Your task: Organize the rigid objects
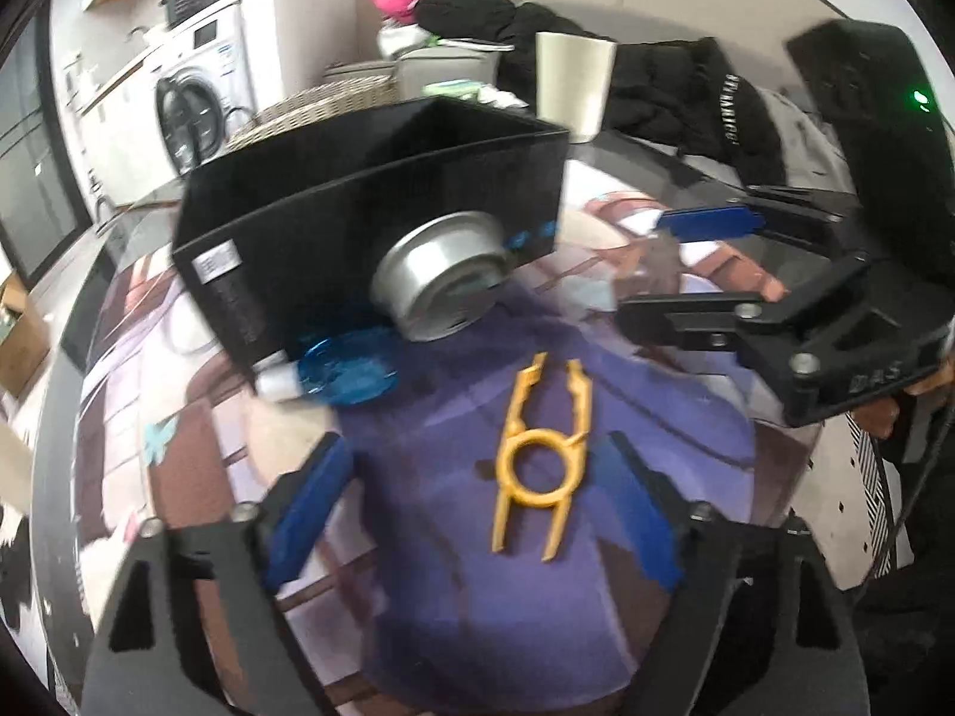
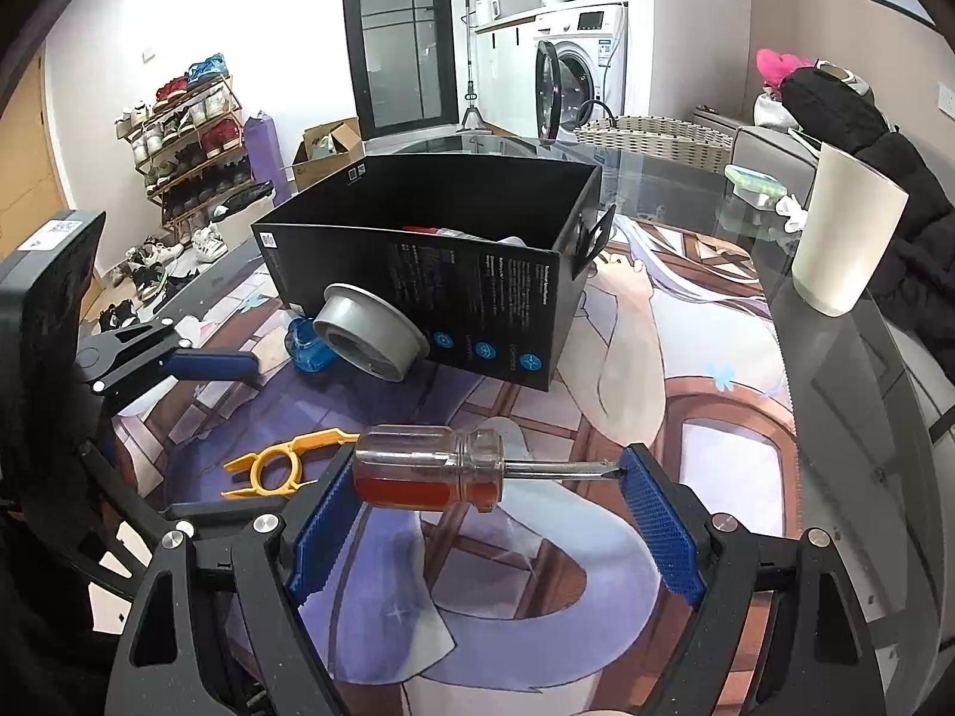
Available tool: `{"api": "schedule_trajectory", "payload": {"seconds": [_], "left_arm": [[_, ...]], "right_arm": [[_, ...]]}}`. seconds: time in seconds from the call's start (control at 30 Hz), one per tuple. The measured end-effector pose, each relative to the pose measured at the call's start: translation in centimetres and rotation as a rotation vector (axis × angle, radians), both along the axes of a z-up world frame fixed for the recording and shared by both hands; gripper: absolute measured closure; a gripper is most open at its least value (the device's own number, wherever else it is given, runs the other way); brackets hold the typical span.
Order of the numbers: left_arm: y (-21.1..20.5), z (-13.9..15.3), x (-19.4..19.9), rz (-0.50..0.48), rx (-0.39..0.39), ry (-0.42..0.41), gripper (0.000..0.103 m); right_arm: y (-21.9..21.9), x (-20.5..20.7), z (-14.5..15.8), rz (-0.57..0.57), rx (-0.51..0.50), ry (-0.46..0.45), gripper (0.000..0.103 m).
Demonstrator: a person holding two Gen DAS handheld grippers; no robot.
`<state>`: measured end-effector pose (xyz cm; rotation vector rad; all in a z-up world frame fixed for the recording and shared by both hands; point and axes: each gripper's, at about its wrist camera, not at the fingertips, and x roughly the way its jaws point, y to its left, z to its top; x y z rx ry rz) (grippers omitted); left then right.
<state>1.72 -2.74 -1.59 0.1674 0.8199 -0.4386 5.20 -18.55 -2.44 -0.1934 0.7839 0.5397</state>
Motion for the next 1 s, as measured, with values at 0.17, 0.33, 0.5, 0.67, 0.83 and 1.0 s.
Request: {"api": "schedule_trajectory", "payload": {"seconds": [0.17, 0.33, 0.5, 0.67, 0.83, 1.0], "left_arm": [[-0.5, 0.4, -0.6, -0.058, -0.021, -0.023, 0.066], [0.1, 0.7, -0.7, -0.049, -0.065, -0.012, 0.079], [1.4, 1.2, -1.0, -0.019, -0.105, -0.027, 0.079], [2.8, 2.8, -1.4, 0.026, -0.150, -0.081, 0.079], [4.2, 4.7, -1.3, 0.071, -0.192, -0.126, 0.079], [5.3, 6.4, -0.5, 0.137, -0.207, -0.173, 0.079]], "right_arm": [[-0.3, 0.0, 0.1, -0.005, 0.006, -0.004, 0.017], [-0.3, -0.2, 0.2, 0.000, 0.008, -0.007, 0.017], [-0.2, -0.3, 0.4, 0.006, 0.017, -0.017, 0.017], [0.1, -0.7, 1.2, 0.016, 0.030, -0.044, 0.017], [0.6, -0.9, 2.3, 0.032, 0.029, -0.080, 0.017], [1.0, -0.8, 3.5, 0.056, 0.041, -0.109, 0.017]]}}
